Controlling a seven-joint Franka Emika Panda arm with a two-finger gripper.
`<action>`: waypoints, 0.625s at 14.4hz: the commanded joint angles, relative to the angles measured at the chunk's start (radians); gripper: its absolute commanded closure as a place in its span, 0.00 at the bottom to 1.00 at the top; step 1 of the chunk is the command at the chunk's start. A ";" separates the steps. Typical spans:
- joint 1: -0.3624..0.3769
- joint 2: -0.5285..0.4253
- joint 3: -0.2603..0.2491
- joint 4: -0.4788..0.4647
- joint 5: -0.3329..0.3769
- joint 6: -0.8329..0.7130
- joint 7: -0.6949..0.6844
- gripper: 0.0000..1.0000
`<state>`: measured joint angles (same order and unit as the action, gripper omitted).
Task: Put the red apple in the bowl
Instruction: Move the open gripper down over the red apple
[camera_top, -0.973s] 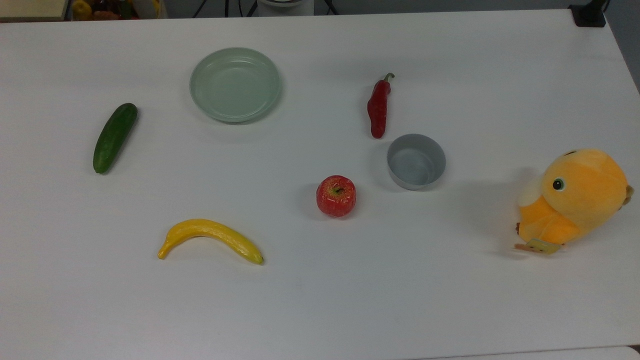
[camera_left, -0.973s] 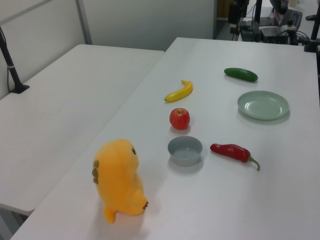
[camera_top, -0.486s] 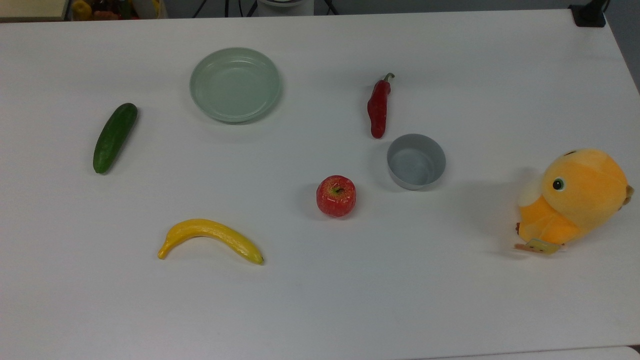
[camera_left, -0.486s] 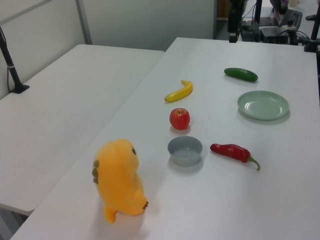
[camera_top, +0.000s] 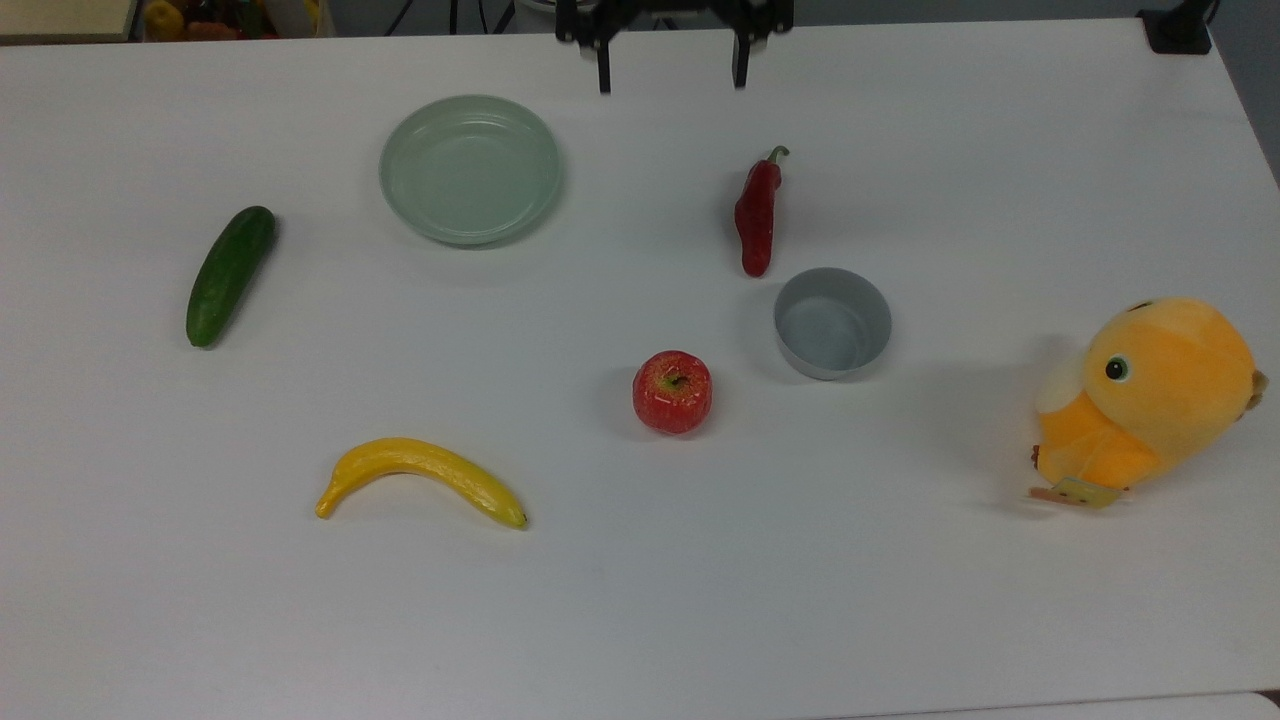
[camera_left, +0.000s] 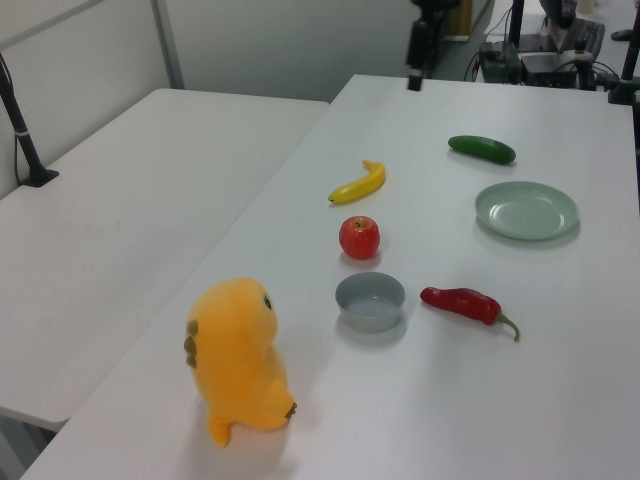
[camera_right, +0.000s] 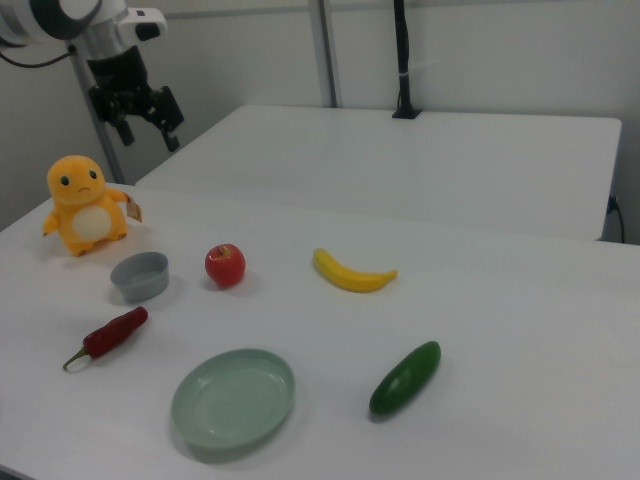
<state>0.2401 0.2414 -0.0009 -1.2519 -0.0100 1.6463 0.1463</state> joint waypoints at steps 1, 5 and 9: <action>-0.013 0.067 -0.005 0.032 0.019 0.165 0.019 0.00; -0.028 0.123 -0.002 0.026 0.018 0.256 0.022 0.00; -0.022 0.205 0.004 -0.030 0.010 0.401 0.019 0.00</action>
<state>0.2111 0.4078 0.0000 -1.2506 -0.0097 1.9696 0.1532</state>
